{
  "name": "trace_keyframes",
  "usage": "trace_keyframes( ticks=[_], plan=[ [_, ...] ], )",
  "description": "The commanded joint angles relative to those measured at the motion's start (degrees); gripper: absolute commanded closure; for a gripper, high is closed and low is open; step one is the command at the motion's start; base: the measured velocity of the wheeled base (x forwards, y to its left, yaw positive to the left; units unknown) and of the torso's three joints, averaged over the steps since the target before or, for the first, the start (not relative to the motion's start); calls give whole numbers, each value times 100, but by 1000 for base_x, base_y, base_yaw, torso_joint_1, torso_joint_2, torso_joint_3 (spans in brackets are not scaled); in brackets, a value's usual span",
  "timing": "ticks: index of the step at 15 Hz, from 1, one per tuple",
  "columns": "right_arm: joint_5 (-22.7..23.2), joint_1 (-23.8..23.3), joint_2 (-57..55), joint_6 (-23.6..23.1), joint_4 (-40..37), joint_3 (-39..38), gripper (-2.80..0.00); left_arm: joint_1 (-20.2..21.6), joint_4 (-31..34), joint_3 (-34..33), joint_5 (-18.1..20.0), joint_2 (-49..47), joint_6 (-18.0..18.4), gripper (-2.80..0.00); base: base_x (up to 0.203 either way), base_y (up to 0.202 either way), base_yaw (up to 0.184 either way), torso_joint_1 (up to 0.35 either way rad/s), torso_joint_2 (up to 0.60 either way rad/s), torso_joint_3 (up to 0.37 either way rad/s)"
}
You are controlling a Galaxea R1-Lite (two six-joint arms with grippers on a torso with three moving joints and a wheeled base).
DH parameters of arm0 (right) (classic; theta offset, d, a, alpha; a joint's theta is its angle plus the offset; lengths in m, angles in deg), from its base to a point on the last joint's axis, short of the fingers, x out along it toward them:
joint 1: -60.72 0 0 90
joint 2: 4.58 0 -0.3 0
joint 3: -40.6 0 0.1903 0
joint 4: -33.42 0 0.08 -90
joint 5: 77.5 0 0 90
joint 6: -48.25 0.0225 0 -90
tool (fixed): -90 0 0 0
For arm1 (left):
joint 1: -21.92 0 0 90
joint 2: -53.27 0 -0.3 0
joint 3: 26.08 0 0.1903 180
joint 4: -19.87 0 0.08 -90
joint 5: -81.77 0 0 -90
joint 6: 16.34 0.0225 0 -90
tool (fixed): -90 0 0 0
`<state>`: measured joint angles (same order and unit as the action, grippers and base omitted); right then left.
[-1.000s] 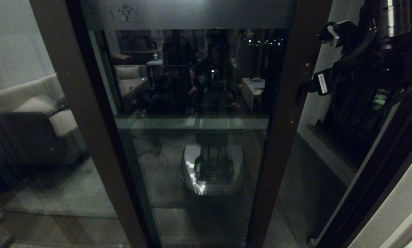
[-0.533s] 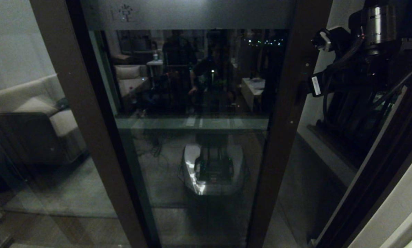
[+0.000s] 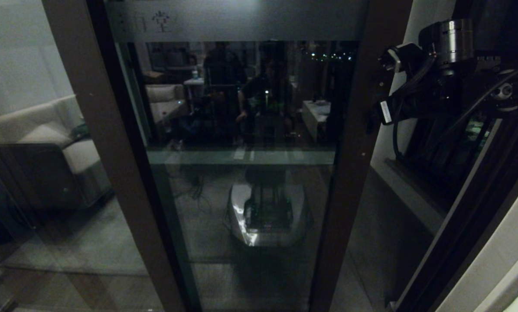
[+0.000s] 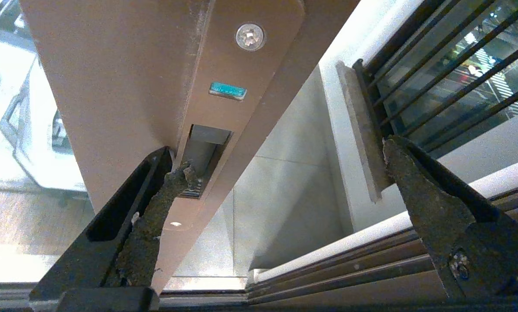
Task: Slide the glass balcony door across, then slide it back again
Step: Close the slid door
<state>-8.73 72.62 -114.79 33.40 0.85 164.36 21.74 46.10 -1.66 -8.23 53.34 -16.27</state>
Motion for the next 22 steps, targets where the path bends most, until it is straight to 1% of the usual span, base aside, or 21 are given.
trace_keyframes(
  ticks=[1, 4, 6, 22],
  plan=[
    [-30, -50, -96, -1, 38, 25, -280, 1, 4, 1, 0, 1, 1, 0, 0, 0, 0, 0, 0, 0],
    [-47, -154, -105, -18, 41, 25, -280, 1, 4, 1, 0, 1, -3, 0, 0, 0, 0, 0, 0, 0],
    [-246, -196, -158, -27, 41, 65, -280, 1, 4, 1, 0, 1, 0, 0, 0, 0, 0, 0, 0, 0],
    [-267, -645, -140, -247, 33, 16, -280, 1, 4, 1, 0, 1, 1, 0, 0, 0, 0, 0, 0, 0]
  ],
)
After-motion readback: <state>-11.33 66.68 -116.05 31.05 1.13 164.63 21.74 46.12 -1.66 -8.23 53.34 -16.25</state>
